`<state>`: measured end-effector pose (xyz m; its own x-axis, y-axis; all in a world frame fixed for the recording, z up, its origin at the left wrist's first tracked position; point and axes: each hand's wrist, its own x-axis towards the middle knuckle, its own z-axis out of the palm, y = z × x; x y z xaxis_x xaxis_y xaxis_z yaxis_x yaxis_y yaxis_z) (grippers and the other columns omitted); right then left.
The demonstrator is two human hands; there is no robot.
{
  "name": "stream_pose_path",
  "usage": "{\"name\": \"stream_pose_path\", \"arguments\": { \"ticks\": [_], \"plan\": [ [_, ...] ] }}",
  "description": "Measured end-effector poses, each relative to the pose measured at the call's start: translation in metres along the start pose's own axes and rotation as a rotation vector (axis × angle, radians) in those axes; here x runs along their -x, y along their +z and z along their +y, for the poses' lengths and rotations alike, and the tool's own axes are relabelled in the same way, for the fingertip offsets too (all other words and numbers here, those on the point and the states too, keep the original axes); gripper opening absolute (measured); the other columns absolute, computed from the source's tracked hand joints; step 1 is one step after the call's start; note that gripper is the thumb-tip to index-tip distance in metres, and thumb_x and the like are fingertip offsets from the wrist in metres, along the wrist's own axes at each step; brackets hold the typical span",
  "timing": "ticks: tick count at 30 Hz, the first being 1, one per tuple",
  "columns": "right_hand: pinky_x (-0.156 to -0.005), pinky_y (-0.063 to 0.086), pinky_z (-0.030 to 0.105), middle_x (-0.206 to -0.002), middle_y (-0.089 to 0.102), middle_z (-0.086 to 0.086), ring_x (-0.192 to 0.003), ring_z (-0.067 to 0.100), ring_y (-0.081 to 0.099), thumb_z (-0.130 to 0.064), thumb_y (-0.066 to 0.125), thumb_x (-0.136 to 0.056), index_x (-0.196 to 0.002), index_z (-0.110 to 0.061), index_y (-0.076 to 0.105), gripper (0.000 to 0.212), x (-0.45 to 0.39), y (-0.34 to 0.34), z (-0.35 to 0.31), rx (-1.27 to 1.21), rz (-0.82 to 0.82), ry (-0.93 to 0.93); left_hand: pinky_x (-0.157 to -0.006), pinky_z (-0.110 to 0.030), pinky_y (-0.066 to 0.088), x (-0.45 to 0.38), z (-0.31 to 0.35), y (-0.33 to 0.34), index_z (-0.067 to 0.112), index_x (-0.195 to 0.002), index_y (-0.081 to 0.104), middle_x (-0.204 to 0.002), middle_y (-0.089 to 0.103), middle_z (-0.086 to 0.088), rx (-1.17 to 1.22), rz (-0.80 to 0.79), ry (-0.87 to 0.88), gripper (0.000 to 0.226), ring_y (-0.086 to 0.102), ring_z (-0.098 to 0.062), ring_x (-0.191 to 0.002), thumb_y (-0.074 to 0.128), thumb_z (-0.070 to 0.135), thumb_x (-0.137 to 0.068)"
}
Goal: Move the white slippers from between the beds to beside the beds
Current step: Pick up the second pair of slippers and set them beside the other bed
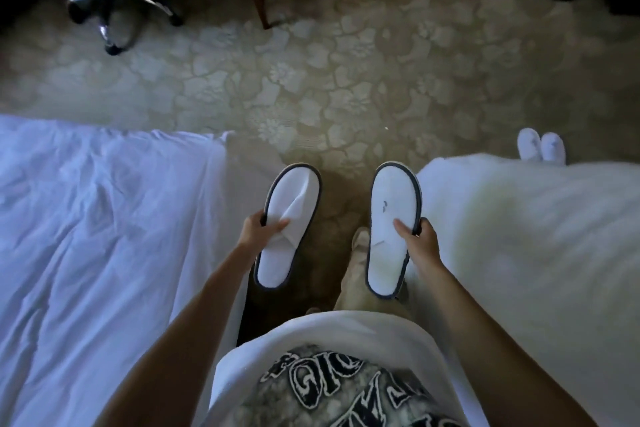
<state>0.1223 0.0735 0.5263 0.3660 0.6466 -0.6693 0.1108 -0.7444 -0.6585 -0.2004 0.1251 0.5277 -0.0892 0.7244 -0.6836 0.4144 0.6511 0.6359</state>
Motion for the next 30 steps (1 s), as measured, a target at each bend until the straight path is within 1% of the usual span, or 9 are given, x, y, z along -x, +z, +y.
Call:
{"name": "stream_pose_path", "arguments": {
  "ticks": [3, 6, 11, 16, 19, 22, 26, 28, 30],
  "plan": [
    [-0.079, 0.049, 0.035, -0.117, 0.06, 0.007, -0.1, 0.024, 0.058, -0.04, 0.067, -0.084, -0.122, -0.009, 0.051, 0.051, -0.06, 0.009, -0.068, 0.031, -0.085, 0.005, -0.071, -0.037, 0.054, -0.035, 0.041, -0.007, 0.001, -0.104, 0.066, -0.094, 0.068, -0.015, 0.148, 0.109, -0.098, 0.042, 0.066, -0.027, -0.083, 0.074, 0.035, -0.08],
    [-0.084, 0.054, 0.039, -0.116, 0.062, 0.007, -0.103, 0.025, 0.06, -0.042, 0.068, -0.082, -0.121, -0.012, 0.052, 0.052, -0.114, 0.026, -0.144, 0.107, -0.193, -0.06, -0.071, -0.036, 0.056, -0.064, 0.093, -0.019, 0.006, -0.107, 0.064, -0.1, 0.068, -0.014, 0.286, 0.162, -0.102, 0.038, 0.067, -0.024, -0.085, 0.072, 0.034, -0.082],
    [-0.07, 0.053, 0.027, -0.111, 0.061, 0.003, -0.097, 0.019, 0.062, -0.042, 0.068, -0.083, -0.119, -0.016, 0.052, 0.047, -0.185, 0.083, -0.271, 0.205, -0.368, -0.182, -0.06, -0.026, 0.059, -0.11, 0.156, -0.048, 0.007, -0.114, 0.066, -0.101, 0.074, -0.011, 0.5, 0.267, -0.088, 0.044, 0.074, -0.018, -0.081, 0.074, 0.034, -0.081],
    [-0.065, 0.052, 0.026, -0.109, 0.063, 0.005, -0.09, 0.014, 0.062, -0.039, 0.07, -0.082, -0.114, -0.017, 0.053, 0.042, -0.252, 0.159, -0.36, 0.286, -0.448, -0.221, -0.077, -0.042, 0.061, -0.184, 0.181, -0.087, 0.011, -0.114, 0.066, -0.103, 0.073, -0.009, 0.587, 0.391, -0.159, 0.042, 0.071, -0.024, -0.093, 0.074, 0.036, -0.08],
    [-0.067, 0.054, 0.029, -0.11, 0.062, 0.005, -0.091, 0.015, 0.062, -0.038, 0.071, -0.082, -0.117, -0.016, 0.053, 0.045, -0.291, 0.196, -0.411, 0.325, -0.446, -0.192, -0.08, -0.044, 0.06, -0.246, 0.194, -0.13, 0.011, -0.109, 0.067, -0.104, 0.072, -0.011, 0.64, 0.447, -0.21, 0.034, 0.07, -0.029, -0.096, 0.074, 0.03, -0.081],
    [-0.07, 0.052, 0.03, -0.11, 0.063, 0.006, -0.089, 0.017, 0.062, -0.03, 0.072, -0.083, -0.117, -0.012, 0.054, 0.043, -0.317, 0.228, -0.467, 0.3, -0.422, -0.197, -0.082, -0.048, 0.059, -0.291, 0.219, -0.18, 0.012, -0.099, 0.067, -0.099, 0.073, -0.012, 0.628, 0.48, -0.238, 0.034, 0.071, -0.027, -0.091, 0.076, 0.036, -0.076],
    [-0.085, 0.053, 0.04, -0.118, 0.064, 0.01, -0.101, 0.026, 0.063, -0.024, 0.074, -0.082, -0.117, -0.01, 0.054, 0.043, -0.334, 0.286, -0.54, 0.309, -0.472, -0.209, -0.071, -0.036, 0.061, -0.331, 0.265, -0.256, 0.009, -0.104, 0.066, -0.097, 0.071, -0.008, 0.655, 0.515, -0.177, 0.034, 0.07, -0.024, -0.086, 0.075, 0.03, -0.079],
    [-0.087, 0.052, 0.039, -0.119, 0.063, 0.008, -0.103, 0.025, 0.062, -0.023, 0.074, -0.082, -0.121, -0.01, 0.053, 0.046, -0.341, 0.326, -0.572, 0.339, -0.532, -0.234, -0.059, -0.026, 0.056, -0.352, 0.28, -0.294, 0.007, -0.101, 0.061, -0.089, 0.067, -0.002, 0.641, 0.555, -0.153, 0.034, 0.067, -0.019, -0.079, 0.075, 0.03, -0.08],
    [-0.089, 0.053, 0.039, -0.12, 0.063, 0.005, -0.105, 0.022, 0.061, -0.026, 0.074, -0.081, -0.124, -0.011, 0.053, 0.051, -0.345, 0.371, -0.601, 0.369, -0.588, -0.265, -0.059, -0.025, 0.051, -0.372, 0.282, -0.326, 0.01, -0.097, 0.054, -0.085, 0.061, 0.001, 0.644, 0.613, -0.157, 0.036, 0.062, -0.016, -0.076, 0.076, 0.032, -0.079]
  ]
}}
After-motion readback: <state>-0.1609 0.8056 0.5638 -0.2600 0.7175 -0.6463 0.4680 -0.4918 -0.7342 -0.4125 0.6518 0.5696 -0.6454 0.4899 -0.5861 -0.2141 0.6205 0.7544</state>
